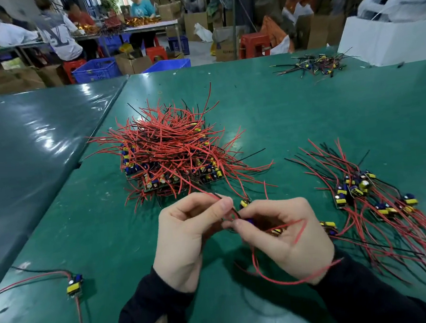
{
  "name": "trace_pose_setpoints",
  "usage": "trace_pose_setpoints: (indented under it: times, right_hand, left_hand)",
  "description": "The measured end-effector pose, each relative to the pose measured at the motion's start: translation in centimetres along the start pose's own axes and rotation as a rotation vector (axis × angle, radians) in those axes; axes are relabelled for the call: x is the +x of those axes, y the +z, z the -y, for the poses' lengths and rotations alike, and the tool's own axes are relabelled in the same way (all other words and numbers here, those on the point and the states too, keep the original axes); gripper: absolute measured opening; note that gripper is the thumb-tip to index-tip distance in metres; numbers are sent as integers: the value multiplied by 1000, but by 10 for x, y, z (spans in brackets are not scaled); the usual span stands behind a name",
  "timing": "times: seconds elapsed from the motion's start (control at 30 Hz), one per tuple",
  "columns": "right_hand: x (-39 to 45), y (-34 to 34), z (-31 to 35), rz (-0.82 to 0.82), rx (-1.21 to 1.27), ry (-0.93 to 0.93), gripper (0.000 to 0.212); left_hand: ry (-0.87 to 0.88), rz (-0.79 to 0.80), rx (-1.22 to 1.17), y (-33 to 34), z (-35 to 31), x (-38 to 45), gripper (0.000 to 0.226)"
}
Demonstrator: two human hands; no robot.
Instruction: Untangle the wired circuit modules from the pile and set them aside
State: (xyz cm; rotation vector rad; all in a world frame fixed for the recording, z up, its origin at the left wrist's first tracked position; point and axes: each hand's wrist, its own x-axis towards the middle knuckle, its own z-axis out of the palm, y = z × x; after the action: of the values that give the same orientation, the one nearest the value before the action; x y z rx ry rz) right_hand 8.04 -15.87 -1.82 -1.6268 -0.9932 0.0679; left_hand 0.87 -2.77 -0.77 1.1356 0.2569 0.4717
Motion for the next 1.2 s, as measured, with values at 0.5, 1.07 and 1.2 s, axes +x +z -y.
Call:
trace_pose_setpoints:
  times: [0.5,1.07,1.2]
  right_hand:
    - [-2,5,-3,18,45,99,19]
    - [-7,7,-1,92,-114,-141,15]
    - [-5,6,-1,88,-85,-121,16]
  left_hand:
    - [115,-97,150,3,3,0,12]
    - [197,-135,206,2,-1,-2,10]
    - [197,-144,181,0,-3,0,8]
